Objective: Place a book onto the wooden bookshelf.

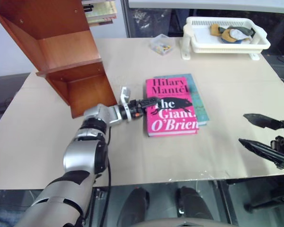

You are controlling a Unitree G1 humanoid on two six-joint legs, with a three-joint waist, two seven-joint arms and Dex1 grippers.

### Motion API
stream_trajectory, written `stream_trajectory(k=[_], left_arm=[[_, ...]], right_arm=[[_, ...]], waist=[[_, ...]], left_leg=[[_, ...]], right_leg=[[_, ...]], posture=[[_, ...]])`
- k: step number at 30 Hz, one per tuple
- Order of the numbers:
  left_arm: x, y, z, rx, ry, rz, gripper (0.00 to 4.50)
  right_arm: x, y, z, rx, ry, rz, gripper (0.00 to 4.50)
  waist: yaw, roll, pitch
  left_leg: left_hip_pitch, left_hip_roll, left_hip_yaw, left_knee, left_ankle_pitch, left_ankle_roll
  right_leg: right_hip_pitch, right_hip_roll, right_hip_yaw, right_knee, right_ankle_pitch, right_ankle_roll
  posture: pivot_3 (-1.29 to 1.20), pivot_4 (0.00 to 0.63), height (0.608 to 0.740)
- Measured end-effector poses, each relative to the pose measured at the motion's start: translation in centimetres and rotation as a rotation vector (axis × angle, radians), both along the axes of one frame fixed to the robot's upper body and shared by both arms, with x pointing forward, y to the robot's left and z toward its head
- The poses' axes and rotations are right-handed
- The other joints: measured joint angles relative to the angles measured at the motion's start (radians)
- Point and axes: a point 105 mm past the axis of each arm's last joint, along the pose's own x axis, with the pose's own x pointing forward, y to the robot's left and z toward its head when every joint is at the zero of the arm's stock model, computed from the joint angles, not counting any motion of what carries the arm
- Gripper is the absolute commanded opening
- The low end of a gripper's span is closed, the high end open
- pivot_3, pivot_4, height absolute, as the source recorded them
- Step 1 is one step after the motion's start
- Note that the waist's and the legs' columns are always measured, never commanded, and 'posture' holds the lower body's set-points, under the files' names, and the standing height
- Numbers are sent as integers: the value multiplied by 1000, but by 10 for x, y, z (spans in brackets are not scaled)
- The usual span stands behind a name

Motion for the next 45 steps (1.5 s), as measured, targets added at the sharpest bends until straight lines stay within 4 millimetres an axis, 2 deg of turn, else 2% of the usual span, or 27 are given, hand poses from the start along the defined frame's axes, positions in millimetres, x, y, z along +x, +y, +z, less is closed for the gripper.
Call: stream_trajectory(k=[3,4,8,12,14,22,26,28,30,34,39,42,45], left_arm=[[1,-2,0,-2,6,2,4241],[1,-2,0,-2,9,2,4004],[0,-3,-3,-16,32,7,2686],[0,-2,0,-48,44,9,1137],[-1,-2,1,-72,59,7,818],[-10,9,0,-157,125,12,774],[-16,16,7,-208,115,29,774],[-23,12,14,-221,69,23,774],[-30,-1,26,-210,-16,11,774],[-37,-33,74,-179,-281,51,774],[-49,-57,118,-151,-521,97,774],[-56,-67,126,-59,-646,91,774],[-61,-69,122,118,-809,109,774]], right_arm=[[1,-2,0,-7,-11,-10,4500],[1,-2,0,-10,-16,-11,4500],[1,-2,1,-15,-31,-16,4500],[1,-3,1,-15,-34,-19,4500],[2,-3,1,-18,-36,-22,4500],[4,-4,-2,-23,-36,-34,4500],[5,-5,-2,-22,-37,-37,4500],[6,-6,-2,-20,-34,-40,4500],[7,-7,-2,-22,-27,-42,4500],[6,-8,0,-38,-9,-33,4500],[5,-13,10,-45,6,-42,4500],[7,-11,16,-32,0,-35,4500],[10,-11,21,-18,-18,-30,4500]], waist=[[0,0,0],[0,0,0],[-1,0,0],[-1,0,0],[-2,0,0],[-9,0,0],[-8,0,0],[-5,0,0],[4,-1,1],[20,-2,1],[21,-2,2],[19,-2,2],[14,-2,2]], left_leg=[[0,0,0,0,0,0],[0,0,0,0,0,0],[0,0,0,0,0,0],[1,0,0,0,0,0],[1,0,0,0,0,0],[2,1,-3,0,0,0],[2,2,-3,0,0,0],[1,4,-4,0,0,0],[1,3,-5,0,0,0],[0,3,-4,1,0,-1],[2,2,-2,0,0,-1],[2,1,-1,0,0,0],[3,2,1,0,0,0]], right_leg=[[0,0,0,0,0,0],[0,0,0,0,0,0],[0,0,0,0,0,0],[1,0,0,0,0,0],[1,0,0,0,0,0],[1,0,2,1,0,0],[1,0,2,0,0,0],[1,-1,2,1,0,0],[0,-2,1,0,0,0],[0,-3,2,0,0,0],[1,0,4,0,0,0],[1,1,4,0,0,0],[1,1,5,0,0,0]], posture=[[0,150,740],[0,150,740],[0,150,740],[0,150,740],[0,150,740],[0,150,740],[0,150,740],[0,150,740],[0,150,740],[0,150,740],[0,150,740],[0,150,740],[0,150,740]])
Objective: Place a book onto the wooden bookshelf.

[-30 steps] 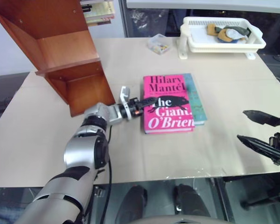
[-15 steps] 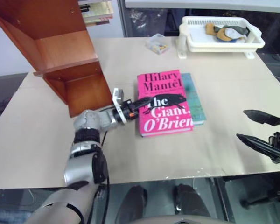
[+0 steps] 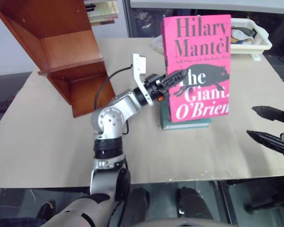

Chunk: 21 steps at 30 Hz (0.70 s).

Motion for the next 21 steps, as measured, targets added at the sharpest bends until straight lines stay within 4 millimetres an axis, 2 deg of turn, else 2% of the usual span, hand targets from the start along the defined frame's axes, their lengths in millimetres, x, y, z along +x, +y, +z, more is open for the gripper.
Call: stream_trajectory(k=[2,5,6,10,13,19,21], left_arm=[[0,4,0,118,-129,73,774],[-1,17,11,302,-374,194,774],[-3,24,14,430,-505,236,774],[-2,42,23,602,-675,314,774],[-8,57,47,743,-865,391,774],[-19,60,87,931,-1156,425,774],[-17,63,88,998,-1175,401,774]], right_arm=[[5,0,1,14,-5,2,4500],[15,4,1,25,-3,21,4500],[19,8,2,28,-9,41,4500],[27,11,5,35,-14,65,4500],[38,13,4,41,-10,87,4500],[50,22,0,59,-4,152,4500],[55,25,-1,62,-3,163,4500]], waist=[[-4,0,0],[-11,-1,1],[-15,-1,1],[-14,-2,2],[-14,-3,3],[-9,-2,3],[-12,-3,3]], left_leg=[[0,0,1,0,0,0],[0,0,3,0,0,0],[0,0,3,-1,0,0],[-1,1,3,-1,0,0],[-2,1,2,-1,0,1],[-5,1,0,-2,-1,1],[-5,1,1,-1,-1,1]], right_leg=[[0,0,0,0,0,0],[0,0,1,-1,0,0],[0,0,0,-1,0,0],[0,0,-1,-3,0,0],[0,0,-2,-5,0,0],[-1,-1,-4,-8,0,0],[-1,-1,-5,-8,0,0]], posture=[[0,150,740],[0,150,740],[0,150,740],[0,150,740],[0,150,740],[0,150,740],[0,150,740]])
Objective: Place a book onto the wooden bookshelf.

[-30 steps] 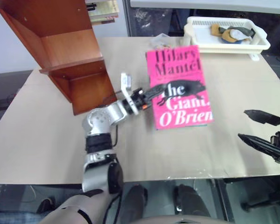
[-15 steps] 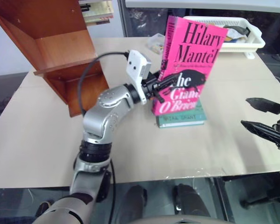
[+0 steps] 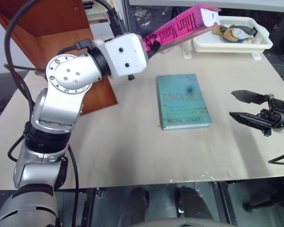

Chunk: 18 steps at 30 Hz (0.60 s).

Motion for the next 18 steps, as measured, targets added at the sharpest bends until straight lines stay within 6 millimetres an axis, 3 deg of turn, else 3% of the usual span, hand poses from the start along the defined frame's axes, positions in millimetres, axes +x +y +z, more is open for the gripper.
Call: stream_trajectory(k=[7,12,18], left_arm=[[12,13,15,309,24,124,774],[15,23,48,411,-6,256,774],[18,35,45,418,90,373,774]], right_arm=[[16,10,-4,22,7,54,4500],[26,17,-3,23,-8,98,4500],[38,15,2,26,-36,109,4500]], waist=[[-5,1,3],[-6,3,3],[-8,3,4]], left_leg=[[-4,0,0,0,0,0],[-8,0,0,2,0,0],[-8,0,0,2,0,0]], right_leg=[[-4,1,0,1,0,0],[-7,1,-1,1,0,0],[-8,1,-1,2,0,0]], posture=[[0,150,740],[0,150,740],[0,150,740]])
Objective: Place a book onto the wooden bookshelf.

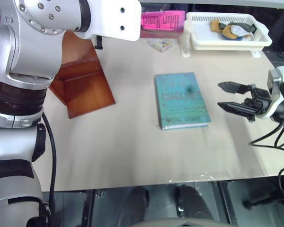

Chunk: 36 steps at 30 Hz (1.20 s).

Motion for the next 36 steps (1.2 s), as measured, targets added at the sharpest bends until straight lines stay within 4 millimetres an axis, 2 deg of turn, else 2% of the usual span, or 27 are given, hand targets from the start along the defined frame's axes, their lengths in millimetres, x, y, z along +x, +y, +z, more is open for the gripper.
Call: stream_trajectory(k=[4,7,9,12,15,17,23,29,31,33,34,35,36], left_arm=[[-3,8,0,-19,0,69,774],[-3,28,-17,-14,56,163,774],[-4,33,-25,-18,95,194,774],[-12,35,-21,-14,74,211,774],[-20,46,-22,-8,71,245,774],[-23,62,-29,-5,93,290,774],[-33,83,-28,-3,79,359,774],[-33,88,-27,-9,62,375,774],[-27,98,-36,-45,71,413,774],[-25,102,-35,-55,68,427,774],[-25,103,-35,-56,64,431,1738],[-25,104,-34,-57,61,434,1888],[-26,107,-34,-57,57,442,2418]], right_arm=[[6,-1,3,3,-19,10,4500],[14,-6,11,19,-34,5,4500],[19,-9,17,28,-47,-2,4500],[26,-9,25,57,-55,9,4500],[33,-9,33,90,-57,21,4500],[37,-13,33,106,-34,15,4500],[50,-12,33,131,1,10,4500],[53,-7,29,140,13,18,4500],[53,-6,30,131,9,18,4500],[54,-6,30,129,7,17,4500],[54,-6,30,127,4,15,4500],[55,-6,30,126,2,14,4500],[56,-5,31,125,-3,12,4500]], waist=[[0,0,0],[-9,2,1],[-12,1,2],[-14,2,2],[-22,2,2],[-25,3,3],[-24,4,4],[-22,4,4],[-24,4,4],[-24,4,4],[-25,4,4],[-25,4,5],[-26,4,5]], left_leg=[[0,0,0,0,0,0],[1,0,1,0,0,0],[0,1,0,1,0,0],[0,0,1,1,0,0],[1,0,1,1,0,0],[0,1,2,1,0,0],[0,0,3,1,0,0],[0,0,3,2,0,0],[0,1,4,2,0,0],[0,1,4,2,0,0],[0,0,4,2,0,0],[0,1,4,2,0,0],[0,1,4,1,0,0]], right_leg=[[0,0,0,1,0,0],[-1,0,1,2,0,0],[-1,0,0,3,0,0],[-1,0,1,3,0,0],[-1,0,1,3,0,0],[-2,0,1,4,0,0],[-4,0,3,7,0,0],[-4,0,3,7,0,0],[-5,0,3,8,0,0],[-5,0,3,8,0,0],[-5,0,4,8,0,0],[-5,0,4,8,0,0],[-5,0,4,8,0,0]], posture=[[0,150,740],[0,150,740],[0,150,740],[0,150,740],[0,150,740],[0,150,740],[0,150,740],[0,150,740],[0,150,740],[0,150,740],[0,150,740],[0,150,740],[0,150,740]])
